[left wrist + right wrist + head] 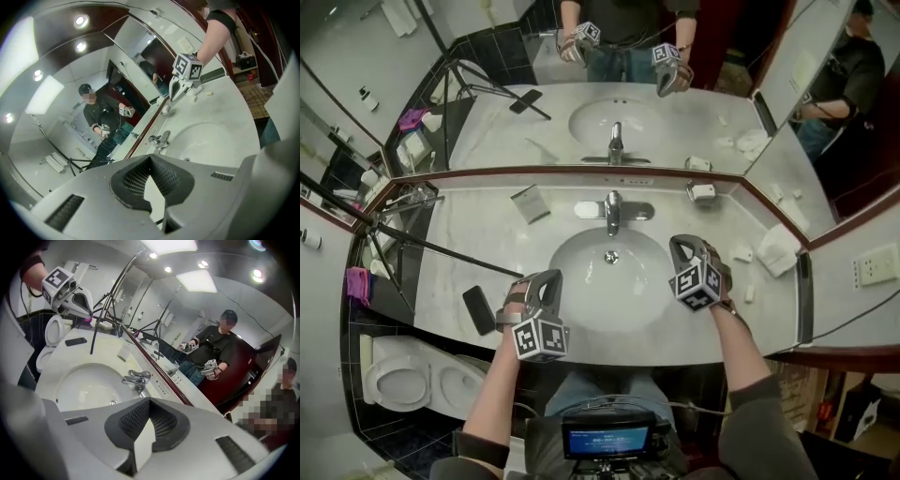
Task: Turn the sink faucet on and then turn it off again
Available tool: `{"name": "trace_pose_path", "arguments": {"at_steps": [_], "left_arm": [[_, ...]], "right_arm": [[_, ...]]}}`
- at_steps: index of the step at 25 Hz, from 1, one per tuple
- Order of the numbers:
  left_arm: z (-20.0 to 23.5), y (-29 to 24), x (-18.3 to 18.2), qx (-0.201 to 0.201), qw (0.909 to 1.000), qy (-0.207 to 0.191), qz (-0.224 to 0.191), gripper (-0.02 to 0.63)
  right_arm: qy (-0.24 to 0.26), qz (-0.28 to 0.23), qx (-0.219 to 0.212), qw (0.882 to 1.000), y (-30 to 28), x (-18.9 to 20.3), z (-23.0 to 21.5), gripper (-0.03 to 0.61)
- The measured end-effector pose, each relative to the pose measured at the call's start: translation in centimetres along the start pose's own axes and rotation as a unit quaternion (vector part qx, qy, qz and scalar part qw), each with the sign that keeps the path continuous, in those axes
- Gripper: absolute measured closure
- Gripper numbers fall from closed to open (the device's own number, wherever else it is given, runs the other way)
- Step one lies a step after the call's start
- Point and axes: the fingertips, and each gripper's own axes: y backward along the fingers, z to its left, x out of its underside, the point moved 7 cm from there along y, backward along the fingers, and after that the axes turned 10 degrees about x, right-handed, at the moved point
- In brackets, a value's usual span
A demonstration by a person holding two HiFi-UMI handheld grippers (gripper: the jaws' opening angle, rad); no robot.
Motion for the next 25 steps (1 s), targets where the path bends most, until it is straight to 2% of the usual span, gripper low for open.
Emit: {"name": "trace_pose_path", "arguments": {"at_steps": [5,9,15,19,25], "left_arm": [[0.3,0.6,-0.5,-0.008,0.9999,0.007,-0.007,0.612],[0.3,1.0,-0.9,-0.012,0.9997,0.013,-0.015,0.612],[0.6,1.4,-0.8,-0.014,0.9993,0.026,-0.022,0.612],[1.0,1.7,-0.8,-0.014,0.9993,0.025,-0.024,0.612],[1.2,2.0,-0.8,-0.014,0.9988,0.034,-0.032,0.612]], "right_arm": [[-0.088,0.004,0.010,0.996,2.9,1.1,-0.6,0.563],[-0.124,0.010,0.025,0.992,5.2,1.6,-1.0,0.563],[-0.218,0.007,0.044,0.975,8.3,2.6,-1.6,0.563],[-0.249,0.009,0.058,0.967,9.4,3.9,-2.1,0.563],[-0.269,0.015,0.065,0.961,10.2,5.8,-1.7,0.563]]}}
